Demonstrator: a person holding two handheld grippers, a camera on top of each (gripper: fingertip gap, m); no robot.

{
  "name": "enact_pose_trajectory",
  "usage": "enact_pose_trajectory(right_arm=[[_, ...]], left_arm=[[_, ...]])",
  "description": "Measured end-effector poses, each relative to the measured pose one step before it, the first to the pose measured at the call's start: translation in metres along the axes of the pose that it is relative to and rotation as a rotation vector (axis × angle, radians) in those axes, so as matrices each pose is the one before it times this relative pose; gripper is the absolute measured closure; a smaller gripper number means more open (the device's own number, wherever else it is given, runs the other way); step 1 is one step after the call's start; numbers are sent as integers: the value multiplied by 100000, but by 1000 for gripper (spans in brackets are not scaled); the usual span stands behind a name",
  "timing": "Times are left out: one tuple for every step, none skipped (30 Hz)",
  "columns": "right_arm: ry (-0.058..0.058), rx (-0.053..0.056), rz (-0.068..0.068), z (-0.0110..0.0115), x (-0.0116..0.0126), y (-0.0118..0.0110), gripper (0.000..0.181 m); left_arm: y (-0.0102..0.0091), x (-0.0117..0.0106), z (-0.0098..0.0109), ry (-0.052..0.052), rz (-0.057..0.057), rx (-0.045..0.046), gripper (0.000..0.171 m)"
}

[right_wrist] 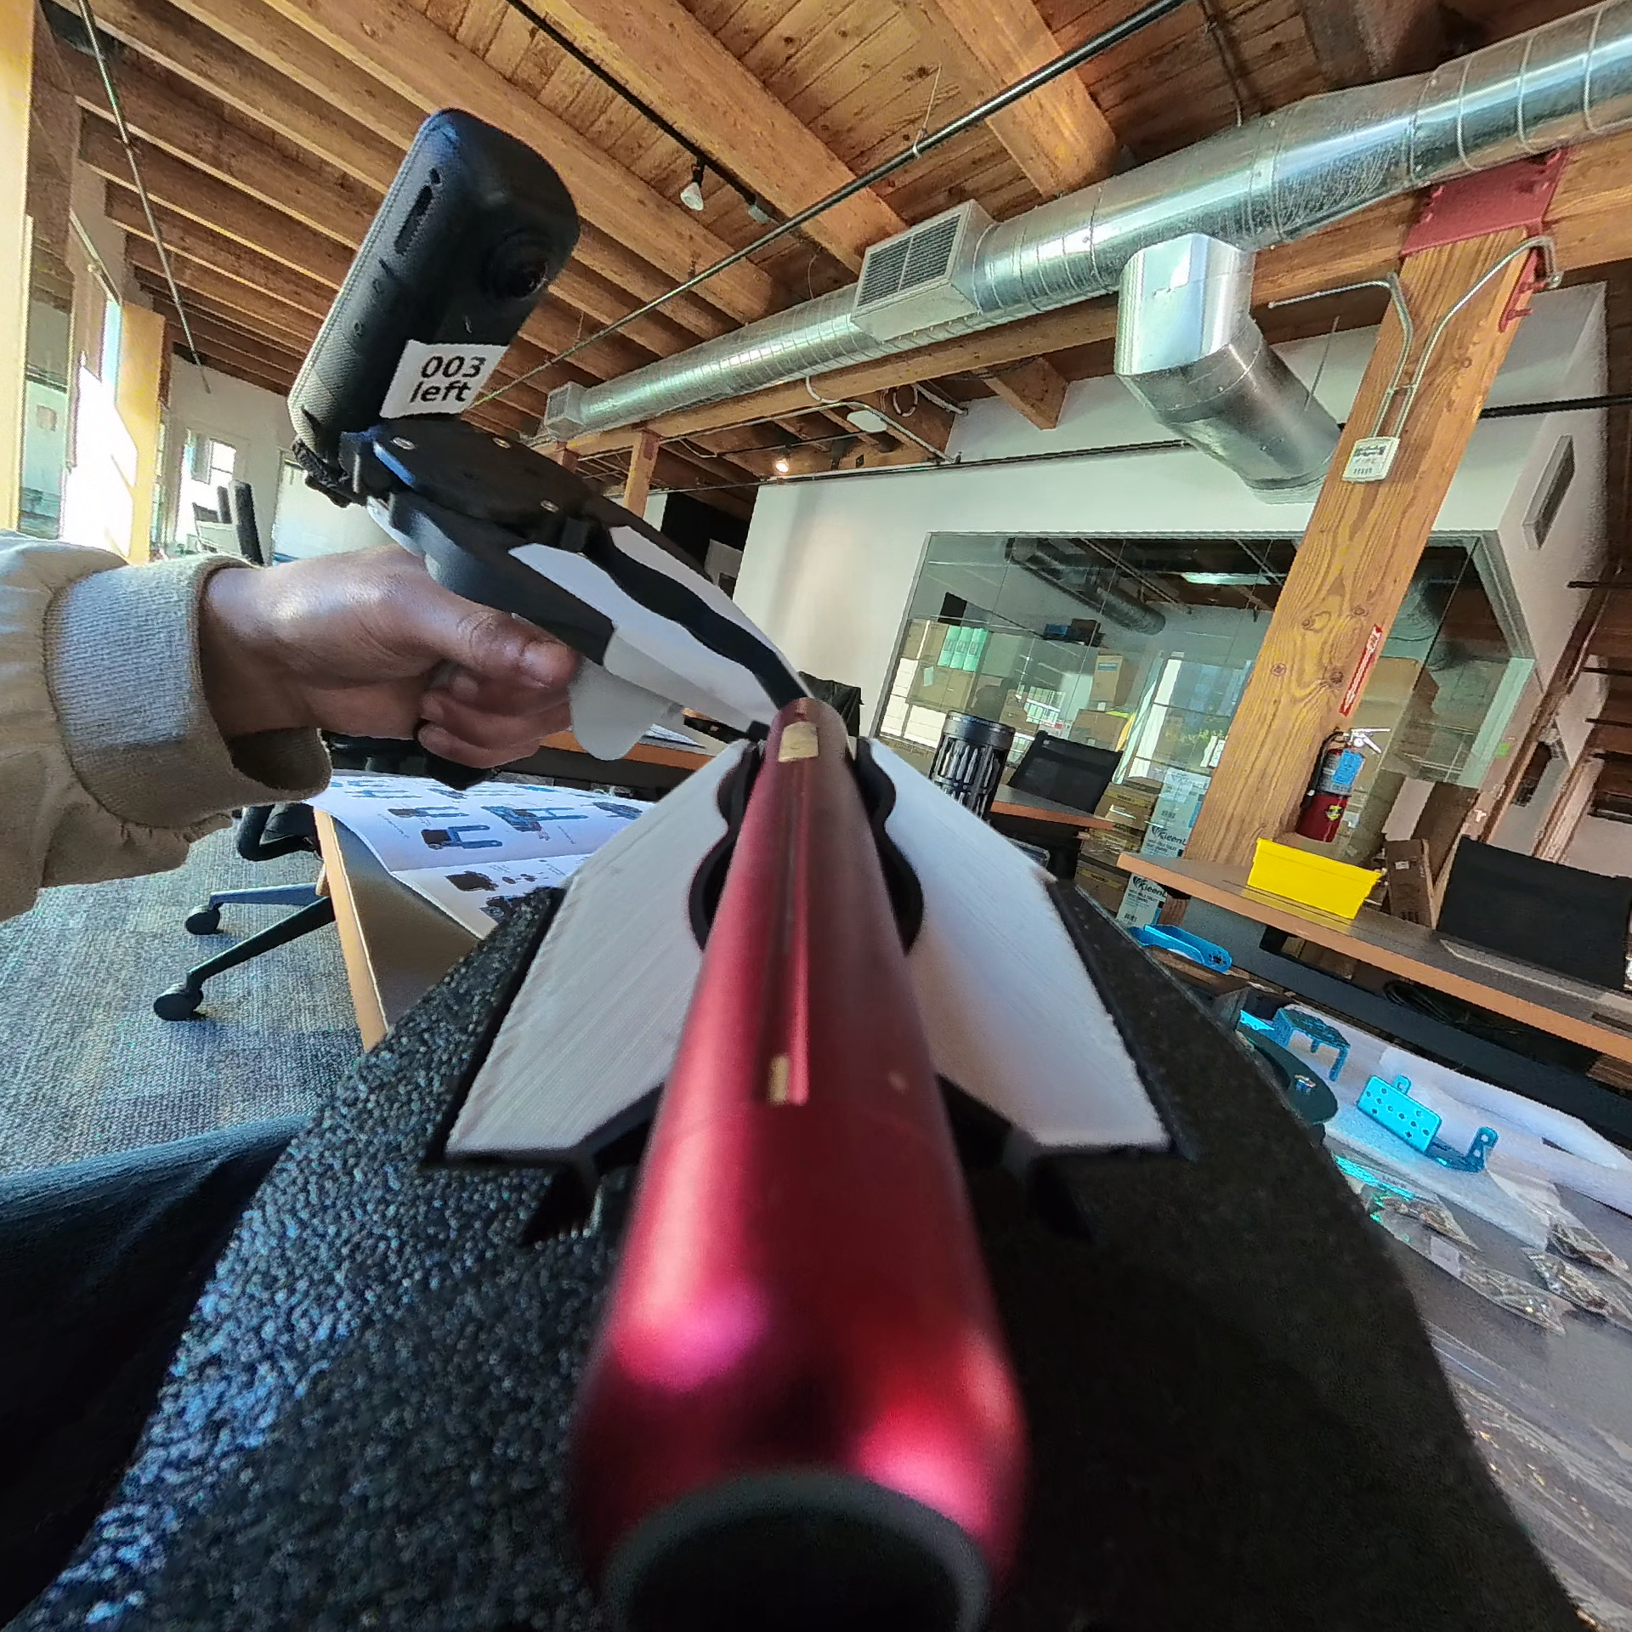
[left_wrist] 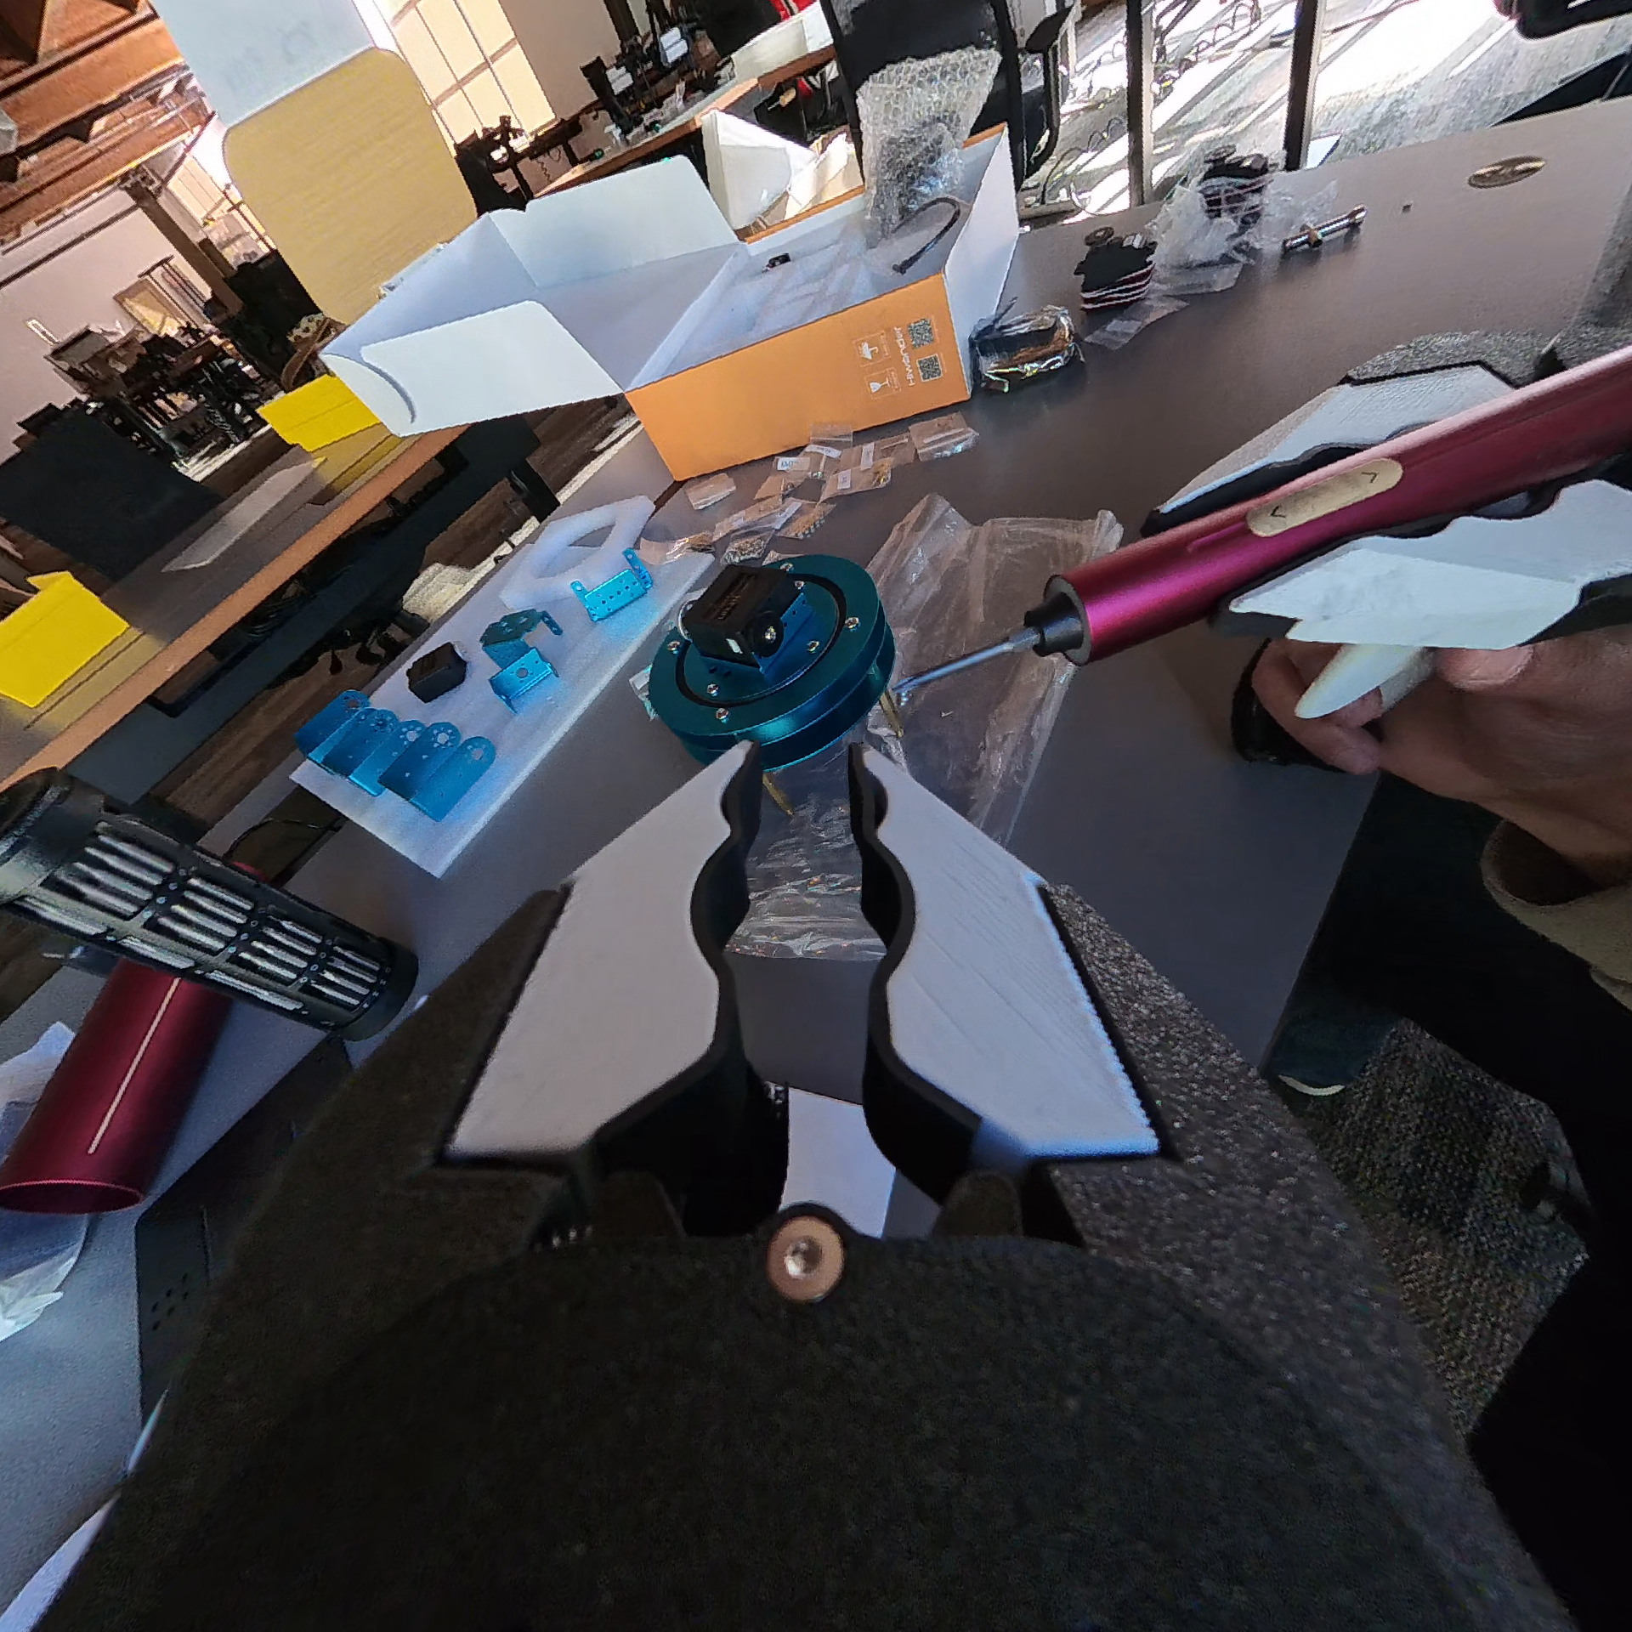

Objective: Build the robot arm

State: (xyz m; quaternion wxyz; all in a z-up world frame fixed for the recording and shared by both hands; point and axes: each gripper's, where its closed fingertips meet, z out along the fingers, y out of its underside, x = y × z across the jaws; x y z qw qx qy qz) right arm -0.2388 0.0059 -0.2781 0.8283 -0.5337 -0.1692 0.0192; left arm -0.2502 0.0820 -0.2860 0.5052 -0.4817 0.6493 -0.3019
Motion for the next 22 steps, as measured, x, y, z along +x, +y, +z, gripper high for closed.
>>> enact_pose_trajectory(right_arm=[[-35, 21, 80, 10, -8, 1, 159], [-179, -93, 133, 12, -18, 14, 157], [34, -98, -25, 14, 1, 21, 159], [19, -73, -103, 21, -14, 14, 157], [-132, -90, -73, 20, -37, 17, 156], [-18, -146, -110, 28, -26, 27, 156], [31, -121, -175, 30, -15, 24, 157], [-197, -118, -109, 18, -44, 20, 156], [-268, -111, -57, 28, -55, 24, 157], [-84, -103, -87, 23, -27, 9, 156], [1, -95, -136, 17, -17, 26, 156], [-195, -109, -71, 19, -46, 19, 156], [-250, -142, -66, 20, -51, 15, 156], [-83, -98, -204, 23, -30, 16, 156], [-110, -95, -221, 23, -45, 23, 156], [-279, -142, -121, 20, -63, 22, 156], [-150, -179, -129, 26, -43, 31, 156], [-88, -138, -167, 21, -33, 21, 157], [-218, -59, -116, 23, -46, 11, 157], [-230, -44, -51, 15, -54, 5, 156], [-224, -27, -16, 1, -40, 2, 156], [-158, 19, -3, 1, -22, -3, 156]], left_arm=[[-33, 95, -135, 735, -242, 484, 153], [-19, 145, -115, 982, -166, 518, 153], [1, 265, -83, 1544, -25, 459, 153], [29, 300, -33, 1566, 47, 241, 153], [70, 225, 19, 1013, 57, -82, 153], [98, 198, 57, 712, 142, -317, 153], [69, 134, 81, 356, 210, -302, 153], [60, 66, 88, -4, 261, -304, 153], [37, 25, 94, -129, 285, -347, 153], [12, -14, 66, -194, 208, -217, 153], [-49, -6, 59, -86, 57, 97, 153], [-88, -15, 31, 39, -67, 357, 153], [-69, 1, 30, 120, -79, 287, 153], [-37, -20, 37, 26, 57, 75, 153], [3, -29, 53, -103, 242, -7, 153], [24, 22, 66, 231, 266, -54, 153], [34, 148, 90, 799, 321, -4, 153], [16, 222, 101, 935, 631, 151, 153], [46, 175, 107, 393, 1078, 43, 154], [80, 65, 107, -381, 1430, -366, 153], [107, 14, 113, -725, 1501, -570, 153], [52, -4, 98, -688, 1289, -318, 153]])
